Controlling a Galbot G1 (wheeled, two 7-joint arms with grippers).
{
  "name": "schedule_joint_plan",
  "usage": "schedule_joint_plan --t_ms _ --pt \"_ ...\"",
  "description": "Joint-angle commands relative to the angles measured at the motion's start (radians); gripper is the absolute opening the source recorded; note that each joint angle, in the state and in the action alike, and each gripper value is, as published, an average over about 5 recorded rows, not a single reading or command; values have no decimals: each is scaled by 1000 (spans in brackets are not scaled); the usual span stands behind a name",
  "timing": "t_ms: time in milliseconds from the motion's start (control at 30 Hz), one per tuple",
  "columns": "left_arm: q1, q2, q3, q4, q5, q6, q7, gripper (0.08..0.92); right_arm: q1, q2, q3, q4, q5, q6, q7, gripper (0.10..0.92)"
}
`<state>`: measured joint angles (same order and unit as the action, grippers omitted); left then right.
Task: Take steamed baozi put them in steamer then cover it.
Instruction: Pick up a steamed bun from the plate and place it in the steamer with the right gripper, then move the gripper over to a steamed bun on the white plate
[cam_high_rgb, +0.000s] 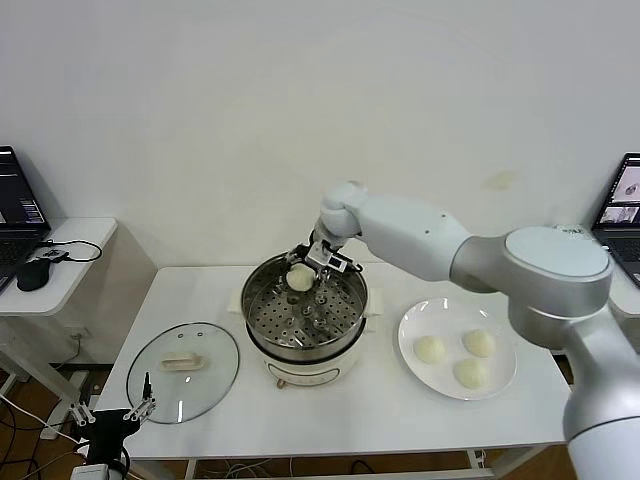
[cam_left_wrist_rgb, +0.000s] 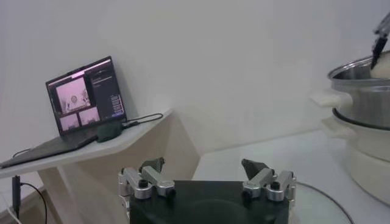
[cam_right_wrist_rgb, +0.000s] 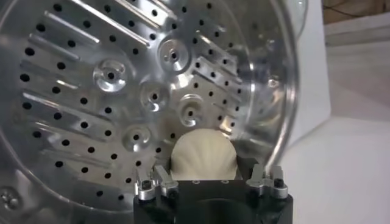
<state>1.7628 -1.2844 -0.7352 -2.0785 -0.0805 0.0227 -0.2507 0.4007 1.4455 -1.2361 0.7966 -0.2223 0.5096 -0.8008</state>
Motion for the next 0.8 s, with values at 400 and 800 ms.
schedule_joint_plan --t_ms 400,800 --pt "17 -1 -6 -45 -1 5 0 823 238 -180 -69 291 409 -414 -158 823" --pt "23 14 -4 -72 3 10 3 823 304 -716 -17 802 536 -851 -186 823"
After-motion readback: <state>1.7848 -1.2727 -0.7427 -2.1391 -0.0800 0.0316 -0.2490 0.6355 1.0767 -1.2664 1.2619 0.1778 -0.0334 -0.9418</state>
